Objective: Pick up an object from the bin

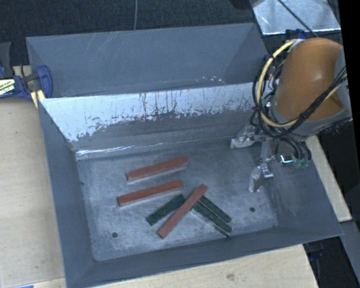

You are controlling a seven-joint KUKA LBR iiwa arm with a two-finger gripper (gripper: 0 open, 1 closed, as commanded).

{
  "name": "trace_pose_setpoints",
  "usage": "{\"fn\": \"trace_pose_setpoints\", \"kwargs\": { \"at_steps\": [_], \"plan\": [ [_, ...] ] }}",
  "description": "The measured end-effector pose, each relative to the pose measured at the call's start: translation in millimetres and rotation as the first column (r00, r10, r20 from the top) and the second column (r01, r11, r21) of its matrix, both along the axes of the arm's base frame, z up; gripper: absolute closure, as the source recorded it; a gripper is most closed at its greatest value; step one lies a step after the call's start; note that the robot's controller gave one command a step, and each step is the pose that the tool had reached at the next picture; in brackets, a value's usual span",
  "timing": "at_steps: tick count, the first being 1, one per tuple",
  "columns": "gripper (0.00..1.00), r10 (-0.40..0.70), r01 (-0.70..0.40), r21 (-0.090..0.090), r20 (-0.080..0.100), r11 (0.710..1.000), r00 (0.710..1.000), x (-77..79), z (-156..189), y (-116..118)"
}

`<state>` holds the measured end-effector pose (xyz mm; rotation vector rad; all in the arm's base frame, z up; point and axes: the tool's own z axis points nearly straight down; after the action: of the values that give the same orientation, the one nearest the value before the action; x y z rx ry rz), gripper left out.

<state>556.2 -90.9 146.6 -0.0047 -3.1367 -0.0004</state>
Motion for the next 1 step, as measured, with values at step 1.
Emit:
{"fn": "trace_pose_setpoints", "kwargs": {
  "at_steps": [1],
  "plan": [
    [0.0, 0.002, -0.002, -0.001, 0.008, 1.0, 1.0, 1.9, 4.7, 0.2]
  ]
}}
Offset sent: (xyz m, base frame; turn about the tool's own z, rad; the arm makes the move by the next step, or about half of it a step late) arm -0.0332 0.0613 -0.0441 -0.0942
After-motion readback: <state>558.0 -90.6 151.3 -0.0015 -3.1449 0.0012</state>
